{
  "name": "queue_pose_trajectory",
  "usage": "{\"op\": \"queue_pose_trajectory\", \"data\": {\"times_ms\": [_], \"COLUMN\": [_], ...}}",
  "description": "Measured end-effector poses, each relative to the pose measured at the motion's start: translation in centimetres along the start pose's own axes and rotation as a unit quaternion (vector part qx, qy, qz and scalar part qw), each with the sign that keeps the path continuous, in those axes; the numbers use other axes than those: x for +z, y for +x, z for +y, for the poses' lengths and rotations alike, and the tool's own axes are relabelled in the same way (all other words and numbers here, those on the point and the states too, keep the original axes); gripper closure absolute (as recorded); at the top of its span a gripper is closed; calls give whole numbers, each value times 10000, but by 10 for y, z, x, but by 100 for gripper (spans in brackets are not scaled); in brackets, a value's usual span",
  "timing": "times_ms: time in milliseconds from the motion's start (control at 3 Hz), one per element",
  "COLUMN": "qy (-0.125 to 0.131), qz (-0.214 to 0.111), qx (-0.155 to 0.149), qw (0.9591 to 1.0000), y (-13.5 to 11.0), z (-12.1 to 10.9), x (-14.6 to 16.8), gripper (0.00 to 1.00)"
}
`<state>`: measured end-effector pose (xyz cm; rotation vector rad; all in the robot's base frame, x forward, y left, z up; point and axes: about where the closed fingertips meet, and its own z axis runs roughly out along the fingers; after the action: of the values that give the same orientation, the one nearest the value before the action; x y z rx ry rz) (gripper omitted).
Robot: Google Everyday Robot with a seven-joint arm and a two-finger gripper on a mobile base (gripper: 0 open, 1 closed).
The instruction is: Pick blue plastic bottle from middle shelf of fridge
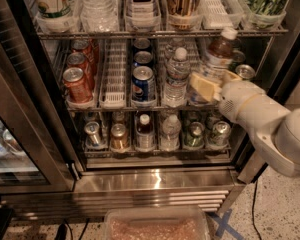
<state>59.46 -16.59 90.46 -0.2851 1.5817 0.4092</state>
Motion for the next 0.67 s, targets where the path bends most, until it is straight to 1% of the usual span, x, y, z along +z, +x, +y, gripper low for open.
{"op": "queue_pose_trajectory", "data": {"times_ms": [333,667], "qy": [-574,-589], "qz": [274,261], "qx": [237,226], "qw": [9977,9977], "y": [-15,-15], "z": [43,45], "x": [15,14], "gripper": [100,100]}}
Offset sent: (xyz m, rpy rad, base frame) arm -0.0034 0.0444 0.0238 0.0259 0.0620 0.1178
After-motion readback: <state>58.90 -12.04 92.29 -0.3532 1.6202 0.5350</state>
